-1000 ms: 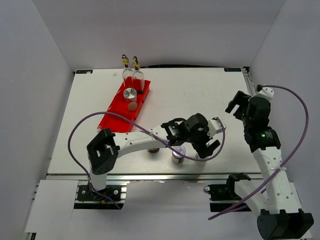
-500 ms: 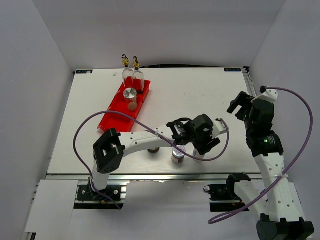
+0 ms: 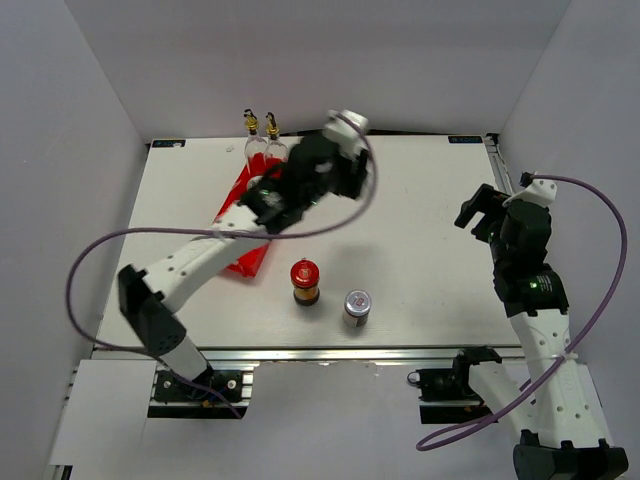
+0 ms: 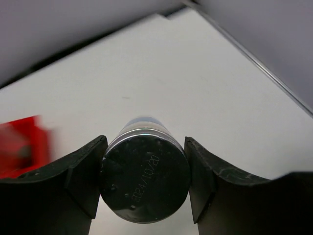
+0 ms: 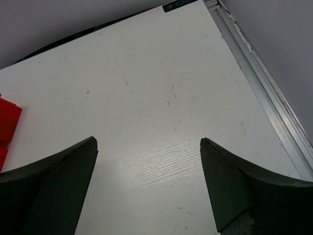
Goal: Organize the condiment bottles
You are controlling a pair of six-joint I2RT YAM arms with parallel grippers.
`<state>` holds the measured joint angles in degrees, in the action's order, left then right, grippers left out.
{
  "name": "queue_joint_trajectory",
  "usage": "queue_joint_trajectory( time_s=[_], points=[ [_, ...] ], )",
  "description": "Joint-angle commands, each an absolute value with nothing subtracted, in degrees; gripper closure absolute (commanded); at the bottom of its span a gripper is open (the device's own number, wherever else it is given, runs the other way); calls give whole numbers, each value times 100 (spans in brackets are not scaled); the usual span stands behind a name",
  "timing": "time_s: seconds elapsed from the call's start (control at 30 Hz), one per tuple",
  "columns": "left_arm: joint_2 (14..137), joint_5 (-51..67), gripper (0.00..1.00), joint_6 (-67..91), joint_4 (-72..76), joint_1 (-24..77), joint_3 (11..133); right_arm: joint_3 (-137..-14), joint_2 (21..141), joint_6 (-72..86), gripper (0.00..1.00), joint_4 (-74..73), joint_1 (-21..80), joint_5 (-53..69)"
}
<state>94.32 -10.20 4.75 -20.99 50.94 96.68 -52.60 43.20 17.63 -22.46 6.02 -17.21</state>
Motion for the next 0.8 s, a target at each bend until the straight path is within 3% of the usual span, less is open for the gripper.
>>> queue_joint_trajectory(
  time_s=[0.0, 0.17, 0.27, 0.47, 0.77],
  points=[
    [8290, -1976, 100, 764, -1740, 4396, 9117, -5265, 4333, 1661, 11, -1986, 580, -1643],
    [7042, -3721, 100, 1098, -1749, 3580, 8114, -5265, 4386, 1644, 11, -1943, 589, -1609],
    [6540, -4078, 100, 1396, -1705, 2738, 7577, -5282, 4447, 1644, 11, -1934, 589, -1591],
    [7179, -2727, 100, 1828, -1503, 909, 7470, -5300, 4623, 1573, 10, -1907, 580, -1591],
    [9042, -915, 100, 1740, -958, 404, 8287, -5344, 4860, 1485, 11, -2013, 589, -1740]
  ],
)
